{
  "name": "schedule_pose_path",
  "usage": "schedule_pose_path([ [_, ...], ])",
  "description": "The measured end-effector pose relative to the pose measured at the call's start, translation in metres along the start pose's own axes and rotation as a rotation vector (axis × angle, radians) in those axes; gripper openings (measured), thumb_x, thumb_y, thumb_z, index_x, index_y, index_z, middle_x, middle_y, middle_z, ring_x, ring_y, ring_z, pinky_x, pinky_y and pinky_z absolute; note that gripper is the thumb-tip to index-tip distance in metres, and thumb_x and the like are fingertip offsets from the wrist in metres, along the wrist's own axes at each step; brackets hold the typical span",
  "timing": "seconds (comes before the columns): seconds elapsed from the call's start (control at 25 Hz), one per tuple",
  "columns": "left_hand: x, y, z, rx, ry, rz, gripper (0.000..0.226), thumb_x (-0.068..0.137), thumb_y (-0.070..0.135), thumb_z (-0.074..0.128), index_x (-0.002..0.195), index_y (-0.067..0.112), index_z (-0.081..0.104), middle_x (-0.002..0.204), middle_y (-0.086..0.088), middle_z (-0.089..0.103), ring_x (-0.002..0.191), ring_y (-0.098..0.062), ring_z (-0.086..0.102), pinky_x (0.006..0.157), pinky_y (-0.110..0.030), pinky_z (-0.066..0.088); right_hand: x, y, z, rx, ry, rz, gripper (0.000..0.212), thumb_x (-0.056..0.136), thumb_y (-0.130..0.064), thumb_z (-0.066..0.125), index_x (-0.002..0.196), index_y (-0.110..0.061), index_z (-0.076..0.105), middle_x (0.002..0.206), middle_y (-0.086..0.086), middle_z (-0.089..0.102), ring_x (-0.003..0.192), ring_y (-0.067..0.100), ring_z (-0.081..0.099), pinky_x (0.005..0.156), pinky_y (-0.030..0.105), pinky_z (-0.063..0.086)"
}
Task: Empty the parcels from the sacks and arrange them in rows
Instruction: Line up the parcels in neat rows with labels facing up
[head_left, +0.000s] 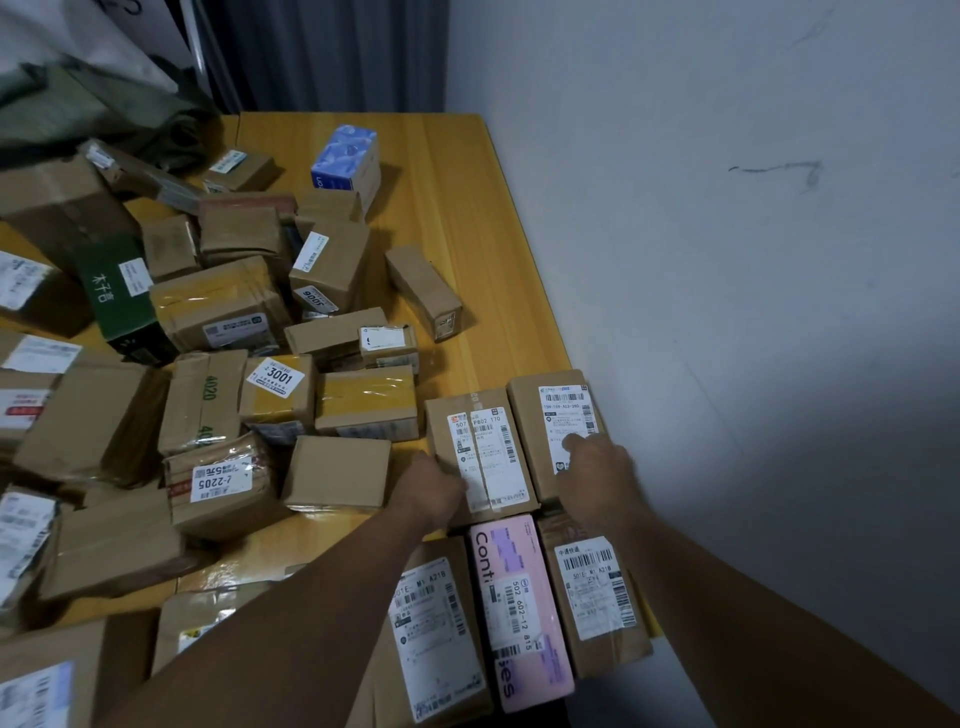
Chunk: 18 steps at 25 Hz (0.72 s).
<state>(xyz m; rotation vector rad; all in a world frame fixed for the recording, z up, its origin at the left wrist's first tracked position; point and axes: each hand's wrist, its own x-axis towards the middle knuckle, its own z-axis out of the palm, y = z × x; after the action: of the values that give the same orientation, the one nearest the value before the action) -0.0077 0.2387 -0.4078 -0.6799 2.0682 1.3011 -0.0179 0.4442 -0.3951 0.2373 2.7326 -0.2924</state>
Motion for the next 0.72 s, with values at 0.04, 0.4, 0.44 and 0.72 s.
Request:
schedule_pose_path([
  [0.04, -0.001, -0.001, -0.004, 0.012, 0.009, 0.013, 0.045, 0.094, 0.014, 0.063, 0.132, 0.002, 0.044, 0.125, -0.011, 0.06, 0.102, -0.022, 0.056, 0.08, -0.032, 0.046, -0.003, -0.005, 0.0, -0.015, -0.023, -0.032, 0.037, 0.092, -0.017, 0.051, 0.128, -0.013, 0.059, 0.125, 0.015, 0.058, 0.116, 0.035, 0.053, 0.098, 0.04, 0.048],
  [0.4, -0.015, -0.02, -0.054, 0.001, 0.163, 0.078, 0.049, 0.087, 0.024, 0.064, 0.128, 0.006, 0.046, 0.122, -0.017, 0.062, 0.107, -0.032, 0.062, 0.085, -0.04, 0.054, -0.018, -0.056, -0.008, 0.05, -0.114, -0.065, 0.015, 0.091, -0.021, 0.055, 0.103, -0.015, 0.049, 0.115, 0.012, 0.05, 0.111, 0.033, 0.05, 0.091, 0.043, 0.049],
  [0.44, -0.021, -0.022, -0.064, 0.003, 0.182, 0.073, 0.048, 0.092, 0.023, 0.06, 0.134, 0.005, 0.043, 0.126, -0.016, 0.059, 0.11, -0.032, 0.059, 0.083, -0.036, 0.05, -0.02, -0.07, -0.01, 0.071, -0.105, -0.099, 0.019, 0.09, -0.021, 0.056, 0.107, -0.013, 0.052, 0.117, 0.013, 0.05, 0.112, 0.034, 0.05, 0.092, 0.042, 0.049],
  [0.72, -0.033, -0.056, -0.124, -0.048, 0.348, 0.07, 0.031, 0.096, 0.015, 0.053, 0.126, 0.009, 0.053, 0.122, -0.012, 0.06, 0.112, -0.031, 0.057, 0.096, -0.043, 0.049, -0.036, -0.153, -0.006, 0.107, -0.158, -0.297, 0.036, 0.088, -0.017, 0.062, 0.123, -0.011, 0.057, 0.126, 0.013, 0.048, 0.121, 0.035, 0.046, 0.096, 0.04, 0.046],
])
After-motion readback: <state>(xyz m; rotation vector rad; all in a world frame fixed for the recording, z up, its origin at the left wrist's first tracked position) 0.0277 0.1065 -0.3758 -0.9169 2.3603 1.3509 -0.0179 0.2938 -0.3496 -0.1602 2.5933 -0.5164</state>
